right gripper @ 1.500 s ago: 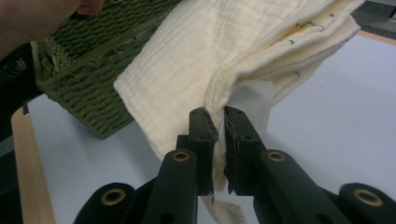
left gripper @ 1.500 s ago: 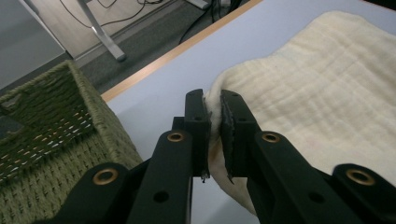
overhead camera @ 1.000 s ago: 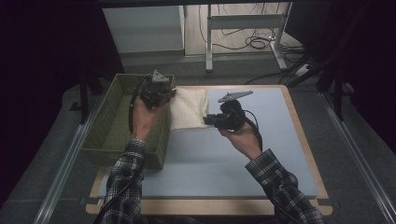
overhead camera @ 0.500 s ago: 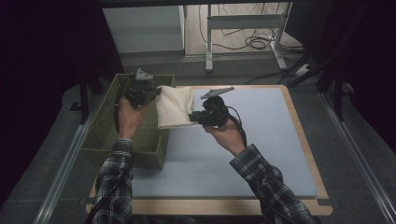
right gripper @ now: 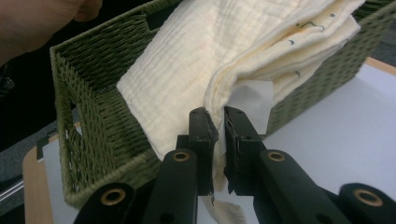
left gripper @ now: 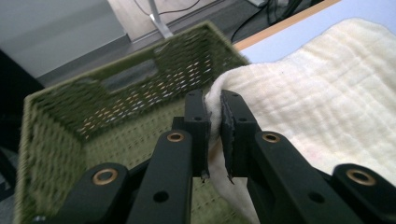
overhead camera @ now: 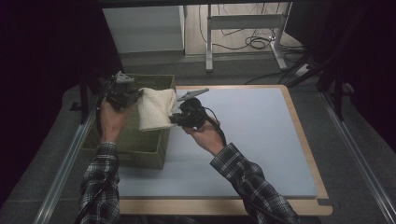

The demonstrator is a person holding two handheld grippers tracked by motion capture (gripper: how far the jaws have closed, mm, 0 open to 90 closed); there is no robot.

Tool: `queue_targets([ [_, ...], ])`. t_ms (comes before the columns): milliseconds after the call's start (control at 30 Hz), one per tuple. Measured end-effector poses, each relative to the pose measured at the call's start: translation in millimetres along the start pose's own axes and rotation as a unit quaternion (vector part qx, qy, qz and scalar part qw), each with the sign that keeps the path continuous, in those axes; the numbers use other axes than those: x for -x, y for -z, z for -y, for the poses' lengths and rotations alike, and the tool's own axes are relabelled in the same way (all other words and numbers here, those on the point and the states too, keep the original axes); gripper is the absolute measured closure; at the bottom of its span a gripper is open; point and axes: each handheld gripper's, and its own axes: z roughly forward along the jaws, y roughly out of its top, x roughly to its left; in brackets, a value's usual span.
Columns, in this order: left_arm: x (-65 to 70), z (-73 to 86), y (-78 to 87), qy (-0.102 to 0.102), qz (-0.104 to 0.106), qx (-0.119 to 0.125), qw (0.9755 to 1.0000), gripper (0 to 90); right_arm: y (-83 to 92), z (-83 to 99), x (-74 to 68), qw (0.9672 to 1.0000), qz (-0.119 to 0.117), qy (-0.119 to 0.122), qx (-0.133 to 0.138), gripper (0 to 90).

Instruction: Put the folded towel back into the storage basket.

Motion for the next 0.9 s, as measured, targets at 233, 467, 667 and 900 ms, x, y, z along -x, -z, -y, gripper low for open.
queue_targets([
  [233, -17.6, 16.8, 6.1, 0.009, -0.014, -0.011, 0.9998, 82.0, -27.4, -5.9, -17.5, 0.9999, -0.005, 0.009, -0.013, 82.0],
  [467, -32.8, 35.3, 7.5, 0.017, -0.023, -0.027, 0.9992, 81.9, -54.0, -10.3, -38.0, 0.9991, -0.014, 0.023, -0.034, 82.0],
  [667, -42.8, 50.6, 4.4, 0.022, -0.019, -0.042, 0.9987, 81.7, -75.0, -10.0, -50.0, 0.9975, -0.022, 0.035, -0.057, 81.8],
  [900, -43.2, 58.9, -11.0, 0.014, -0.014, -0.062, 0.9979, 81.7, -91.0, -8.5, -54.5, 0.9953, -0.015, 0.044, -0.085, 81.7],
])
